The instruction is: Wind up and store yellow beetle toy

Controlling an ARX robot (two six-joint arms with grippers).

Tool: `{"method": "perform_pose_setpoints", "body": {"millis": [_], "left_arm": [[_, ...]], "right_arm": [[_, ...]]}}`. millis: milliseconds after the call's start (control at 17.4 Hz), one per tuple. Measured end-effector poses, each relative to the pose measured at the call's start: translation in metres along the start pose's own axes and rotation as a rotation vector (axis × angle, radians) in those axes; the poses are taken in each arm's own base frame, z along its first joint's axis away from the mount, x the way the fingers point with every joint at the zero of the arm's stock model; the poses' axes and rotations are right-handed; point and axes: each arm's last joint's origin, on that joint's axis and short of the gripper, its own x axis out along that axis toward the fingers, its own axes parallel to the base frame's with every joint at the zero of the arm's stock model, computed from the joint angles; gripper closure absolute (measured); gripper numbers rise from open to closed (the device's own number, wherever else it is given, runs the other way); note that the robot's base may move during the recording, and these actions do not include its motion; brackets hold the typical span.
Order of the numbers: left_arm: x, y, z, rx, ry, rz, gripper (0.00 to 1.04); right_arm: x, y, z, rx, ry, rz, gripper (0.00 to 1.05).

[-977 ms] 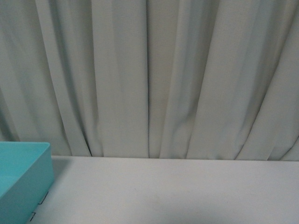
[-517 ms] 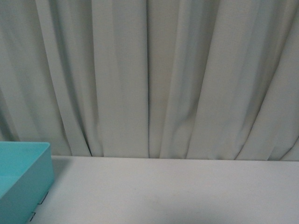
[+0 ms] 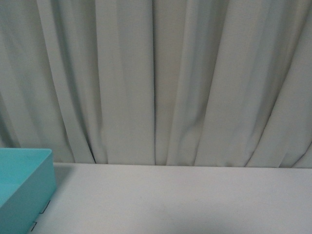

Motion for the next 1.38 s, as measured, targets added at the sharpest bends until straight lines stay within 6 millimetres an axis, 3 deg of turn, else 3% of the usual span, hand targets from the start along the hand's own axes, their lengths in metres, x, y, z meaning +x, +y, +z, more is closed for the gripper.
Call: {"method": "perform_pose_setpoints", "body": {"millis": [230,517,1034,1379], "left_arm": [[-0.012,0.0,-0.003,0.0,0.01,0.0,1.03],[-0.013,0.0,-0.003,-0.001,0.007,0.0,1.0],[-0.013,0.0,-0.003,0.0,0.006,0.0,0.05],[-0.013,0.0,-0.003,-0.001,0.005,0.0,0.07]], "right_arm": [[0.0,0.0,0.0,0.0,0.0,-0.001,0.07],[0.0,0.0,0.0,0.0,0.0,0.0,0.07],[0.0,0.0,0.0,0.0,0.0,0.0,0.07],[0.0,0.0,0.0,0.0,-0.001,0.0,0.07]]}}
